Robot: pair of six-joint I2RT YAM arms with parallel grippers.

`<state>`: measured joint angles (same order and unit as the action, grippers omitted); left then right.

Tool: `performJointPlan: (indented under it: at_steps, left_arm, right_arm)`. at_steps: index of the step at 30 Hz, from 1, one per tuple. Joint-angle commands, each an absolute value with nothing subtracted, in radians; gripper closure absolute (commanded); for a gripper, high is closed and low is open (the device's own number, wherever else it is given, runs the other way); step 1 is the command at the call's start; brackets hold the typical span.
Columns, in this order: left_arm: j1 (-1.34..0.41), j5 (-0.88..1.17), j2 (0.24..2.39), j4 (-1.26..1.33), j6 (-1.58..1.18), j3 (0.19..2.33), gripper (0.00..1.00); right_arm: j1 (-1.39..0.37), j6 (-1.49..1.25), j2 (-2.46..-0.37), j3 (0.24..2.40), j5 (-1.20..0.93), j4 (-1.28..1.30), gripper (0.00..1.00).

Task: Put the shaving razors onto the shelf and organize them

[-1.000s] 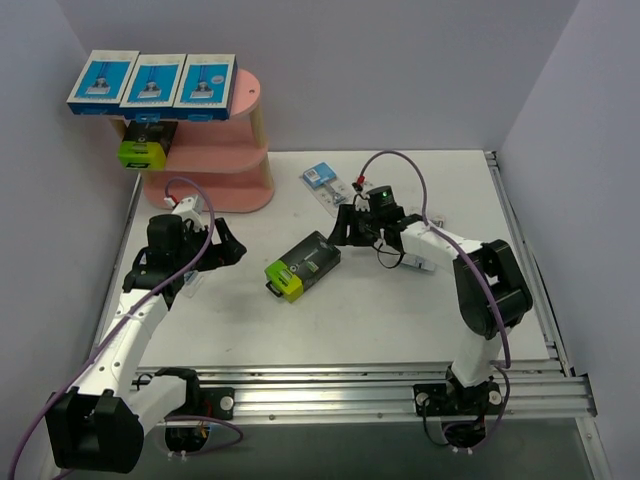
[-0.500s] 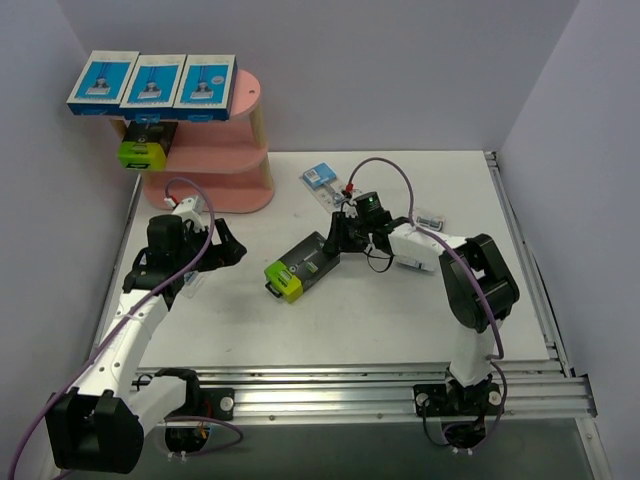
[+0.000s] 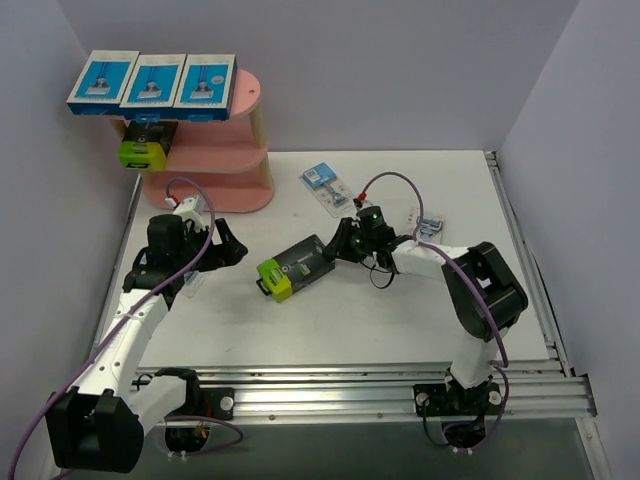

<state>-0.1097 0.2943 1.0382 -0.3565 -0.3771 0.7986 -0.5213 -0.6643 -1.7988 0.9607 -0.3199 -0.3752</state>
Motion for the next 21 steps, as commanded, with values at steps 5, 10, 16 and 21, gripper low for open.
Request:
performJointPlan:
  at_steps: [5,10,16,21]
  left_arm:
    - [-0.109,0.308,1.035,-0.328,-0.376,0.819,0.04]
    - [-0.110,0.314,1.039,-0.328,-0.377,0.818,0.03]
    - [-0.110,0.350,1.080,-0.304,-0.410,0.811,0.03]
    - [-0.110,0.373,1.106,-0.276,-0.446,0.796,0.04]
  right_arm:
    - [-0.577,-0.919,-1.746,0.798,-0.247,-0.365,1.00]
    - [-0.580,-0.986,-1.681,0.756,-0.261,-0.463,0.99]
    - [-0.568,-0.953,-1.589,0.813,-0.245,-0.400,0.62]
    - [-0.551,-0.950,-1.574,0.818,-0.258,-0.394,0.53]
